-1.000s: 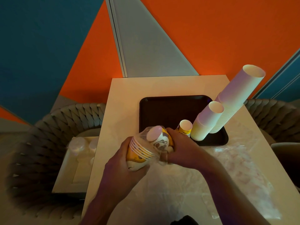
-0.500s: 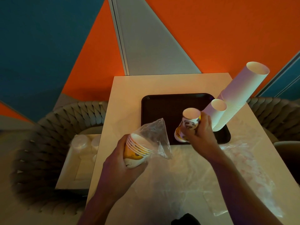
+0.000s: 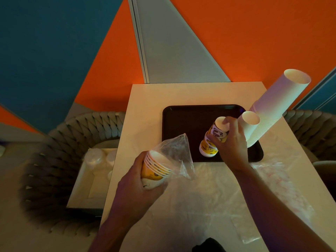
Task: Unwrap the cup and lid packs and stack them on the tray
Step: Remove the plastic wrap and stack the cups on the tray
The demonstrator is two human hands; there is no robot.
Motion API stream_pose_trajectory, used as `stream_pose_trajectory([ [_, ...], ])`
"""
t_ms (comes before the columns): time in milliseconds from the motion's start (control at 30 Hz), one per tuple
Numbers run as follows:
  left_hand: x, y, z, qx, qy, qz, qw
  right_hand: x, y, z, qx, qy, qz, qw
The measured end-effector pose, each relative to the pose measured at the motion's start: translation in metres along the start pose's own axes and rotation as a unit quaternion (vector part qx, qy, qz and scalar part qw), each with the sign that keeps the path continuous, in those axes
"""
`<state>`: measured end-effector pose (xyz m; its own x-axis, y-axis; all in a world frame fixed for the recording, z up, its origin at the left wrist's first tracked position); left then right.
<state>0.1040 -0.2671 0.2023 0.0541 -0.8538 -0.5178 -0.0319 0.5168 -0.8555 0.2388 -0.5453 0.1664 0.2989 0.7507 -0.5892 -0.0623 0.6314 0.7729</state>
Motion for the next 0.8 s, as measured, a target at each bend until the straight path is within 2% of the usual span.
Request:
stream_pose_trajectory([
  [233, -0.002, 0.003, 0.0, 0.007, 0.0, 0.009, 1.0, 0.002, -0.002, 0.008, 0.0, -0.006, -0.019, 1.0],
  [800, 0.002, 0.005, -0.001, 0.011, -0.005, 0.005, 1.0, 0.027, -0.039, -0.013, 0.033, 0.097, -0.09, 0.991],
])
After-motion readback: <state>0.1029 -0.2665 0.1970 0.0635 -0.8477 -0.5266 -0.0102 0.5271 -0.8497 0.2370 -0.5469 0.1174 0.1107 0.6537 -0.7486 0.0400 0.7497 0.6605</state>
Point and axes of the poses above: each hand's wrist, its own z-axis towards the middle knuckle, its own x-axis out of the palm, y = z × x, the point moved 5 cm from there along z, towards the middle knuckle, and after that the axes turned 1 degree about x, right-handed, at the moved point
